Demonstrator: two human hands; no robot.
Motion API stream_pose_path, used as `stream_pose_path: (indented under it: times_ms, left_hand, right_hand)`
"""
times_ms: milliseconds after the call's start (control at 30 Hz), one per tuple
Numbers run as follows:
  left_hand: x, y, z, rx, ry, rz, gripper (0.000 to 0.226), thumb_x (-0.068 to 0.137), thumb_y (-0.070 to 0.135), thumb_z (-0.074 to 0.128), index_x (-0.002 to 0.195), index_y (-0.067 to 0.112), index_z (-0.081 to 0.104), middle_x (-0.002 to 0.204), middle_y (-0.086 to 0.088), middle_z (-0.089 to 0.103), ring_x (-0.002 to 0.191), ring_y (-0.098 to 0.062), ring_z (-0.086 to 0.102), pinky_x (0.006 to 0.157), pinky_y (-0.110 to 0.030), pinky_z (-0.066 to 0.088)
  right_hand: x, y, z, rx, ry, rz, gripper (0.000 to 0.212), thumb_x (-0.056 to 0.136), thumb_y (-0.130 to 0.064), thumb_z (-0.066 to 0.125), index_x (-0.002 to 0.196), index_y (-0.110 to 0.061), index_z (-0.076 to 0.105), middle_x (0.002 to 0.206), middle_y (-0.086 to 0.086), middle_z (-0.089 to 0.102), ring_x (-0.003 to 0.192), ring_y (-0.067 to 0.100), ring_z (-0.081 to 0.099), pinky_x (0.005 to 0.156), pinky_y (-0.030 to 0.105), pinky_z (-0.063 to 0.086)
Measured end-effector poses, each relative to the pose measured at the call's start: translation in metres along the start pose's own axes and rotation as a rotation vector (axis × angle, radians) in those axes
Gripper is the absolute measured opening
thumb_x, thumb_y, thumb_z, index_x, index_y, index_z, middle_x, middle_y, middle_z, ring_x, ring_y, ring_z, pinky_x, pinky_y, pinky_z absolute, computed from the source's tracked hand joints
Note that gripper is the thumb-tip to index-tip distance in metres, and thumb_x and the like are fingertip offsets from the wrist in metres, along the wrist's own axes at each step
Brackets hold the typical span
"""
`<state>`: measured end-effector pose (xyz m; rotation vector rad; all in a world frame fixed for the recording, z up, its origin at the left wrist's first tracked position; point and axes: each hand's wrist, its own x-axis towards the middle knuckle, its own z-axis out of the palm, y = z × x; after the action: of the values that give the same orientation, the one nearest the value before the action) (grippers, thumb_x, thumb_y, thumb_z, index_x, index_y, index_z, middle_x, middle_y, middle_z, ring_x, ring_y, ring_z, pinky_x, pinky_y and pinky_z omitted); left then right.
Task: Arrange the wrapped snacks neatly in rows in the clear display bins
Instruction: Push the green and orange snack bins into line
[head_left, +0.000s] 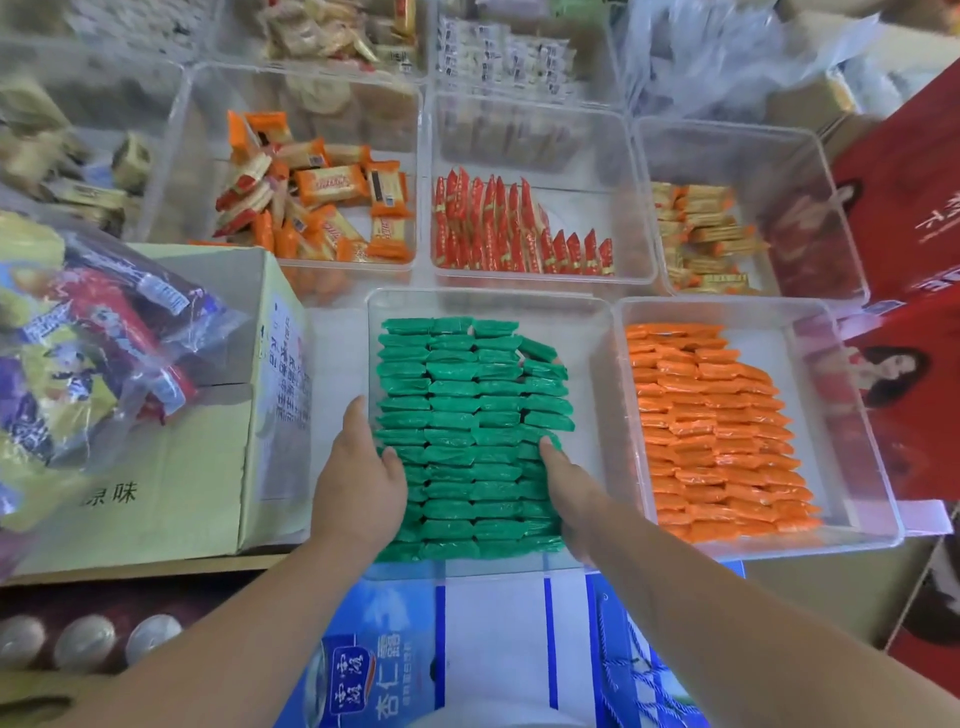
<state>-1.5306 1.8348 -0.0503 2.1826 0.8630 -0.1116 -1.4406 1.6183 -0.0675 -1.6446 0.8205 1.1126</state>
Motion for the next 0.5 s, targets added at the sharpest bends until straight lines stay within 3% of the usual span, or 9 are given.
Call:
stream_pose_path:
  times_ms: [133,233,333,400,500]
  left_hand:
    - [0.000,0.000,0.000,0.002,-0.005,0.008,0.062,0.101,0.022,0.050,0.154,0.030,0.017,0.133,-0.013,0.057,0.090,-0.025,0.055,0.071,-0.034,0.040]
    - [0.000,-0.002,-0.002,-0.008,-0.014,0.014,0.063,0.102,0.023,0.049,0.154,0.031,0.015,0.136,-0.012,0.055,0.097,-0.028,0.059,0.073,-0.034,0.043]
    - [0.001,-0.002,-0.007,-0.003,-0.027,0.022,0.071,0.100,0.027,0.054,0.157,0.030,0.011,0.151,-0.010,0.043,0.121,-0.031,0.055,0.085,-0.037,0.046]
    - [0.000,0.001,-0.010,0.002,-0.035,0.028,0.082,0.098,0.033,0.060,0.159,0.029,0.007,0.159,-0.007,0.033,0.135,-0.029,0.046,0.099,-0.042,0.044]
    - [0.007,0.008,-0.017,0.006,0.005,0.047,0.092,0.093,0.042,0.065,0.160,0.029,0.003,0.162,-0.005,0.028,0.140,-0.029,0.040,0.105,-0.044,0.042]
  right_hand:
    - [0.001,0.004,0.000,-0.011,-0.043,-0.031,0.070,0.090,-0.075,0.037,0.152,-0.042,0.031,0.159,0.004,0.036,0.145,0.031,0.035,0.121,0.058,0.020]
    - [-0.002,0.001,-0.003,0.050,-0.123,-0.036,0.068,0.090,-0.072,0.045,0.147,-0.035,0.044,0.148,0.007,0.052,0.134,0.031,0.050,0.117,0.055,0.033]
    - [-0.009,-0.008,-0.010,0.041,-0.115,-0.049,0.072,0.085,-0.071,0.058,0.142,-0.027,0.053,0.141,0.009,0.058,0.128,0.032,0.055,0.113,0.054,0.039]
    - [-0.016,-0.015,-0.014,-0.014,-0.019,-0.067,0.087,0.082,-0.072,0.060,0.151,-0.024,0.040,0.153,0.008,0.044,0.139,0.033,0.042,0.117,0.053,0.030]
    - [-0.029,-0.028,-0.019,-0.167,0.161,-0.195,0.094,0.086,-0.075,0.051,0.158,-0.022,0.021,0.162,0.006,0.028,0.145,0.035,0.031,0.113,0.055,0.029]
